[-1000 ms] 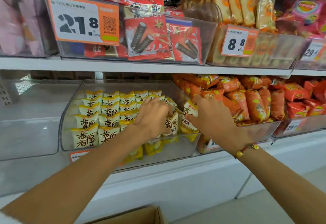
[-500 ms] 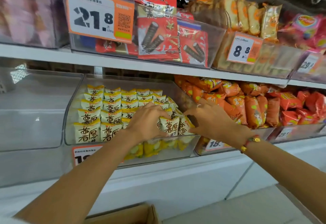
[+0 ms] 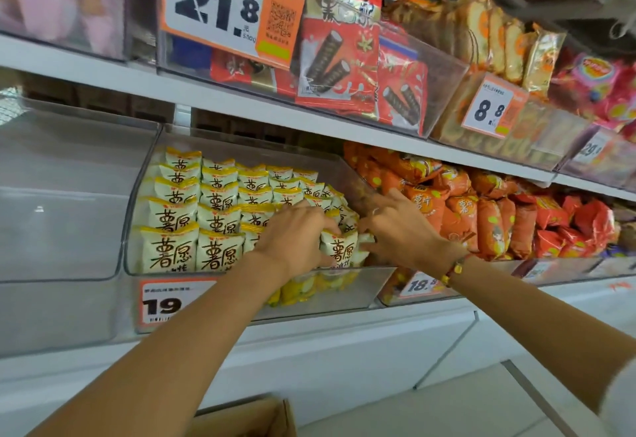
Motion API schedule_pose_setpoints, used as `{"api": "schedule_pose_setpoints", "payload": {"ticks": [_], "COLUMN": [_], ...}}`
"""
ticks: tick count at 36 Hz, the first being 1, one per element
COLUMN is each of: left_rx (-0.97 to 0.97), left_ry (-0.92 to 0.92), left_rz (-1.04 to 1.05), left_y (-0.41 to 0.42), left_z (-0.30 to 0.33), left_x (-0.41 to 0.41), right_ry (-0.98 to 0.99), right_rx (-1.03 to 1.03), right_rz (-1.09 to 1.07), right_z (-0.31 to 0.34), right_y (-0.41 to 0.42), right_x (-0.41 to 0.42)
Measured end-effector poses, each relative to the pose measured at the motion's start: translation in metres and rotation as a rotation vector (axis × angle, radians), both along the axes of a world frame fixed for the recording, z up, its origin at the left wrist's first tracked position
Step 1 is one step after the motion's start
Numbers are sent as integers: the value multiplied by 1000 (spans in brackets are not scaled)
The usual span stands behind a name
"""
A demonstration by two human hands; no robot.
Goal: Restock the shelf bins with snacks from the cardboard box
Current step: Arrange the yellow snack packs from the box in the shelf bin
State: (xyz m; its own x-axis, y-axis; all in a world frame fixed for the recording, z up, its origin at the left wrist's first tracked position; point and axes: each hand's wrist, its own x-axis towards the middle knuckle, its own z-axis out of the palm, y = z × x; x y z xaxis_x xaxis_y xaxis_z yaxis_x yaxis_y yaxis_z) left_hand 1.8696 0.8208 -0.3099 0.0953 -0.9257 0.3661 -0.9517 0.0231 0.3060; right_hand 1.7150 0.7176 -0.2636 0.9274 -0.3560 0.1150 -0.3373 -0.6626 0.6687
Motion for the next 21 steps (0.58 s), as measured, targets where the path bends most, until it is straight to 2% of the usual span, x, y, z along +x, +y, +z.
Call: {"api": "schedule_pose_setpoints", "payload": {"ticks": [5, 11, 15, 21], "left_rx": [-17, -9, -7, -27], "left_ry": [-45, -47, -42, -68], "left_rz": [15, 17, 10, 17], "left_y": [2, 2, 2, 0], "left_z": [3, 4, 3, 2], "left_x": [-2, -3, -2, -2], "right_ry": [-33, -13, -21, -52], "right_rx": [19, -4, -28, 146], "right_rz": [-106, -16, -54, -56], "right_z": [-2, 2, -2, 6], "right_y": [0, 3, 1, 6], "right_x": [5, -5, 0, -5]}}
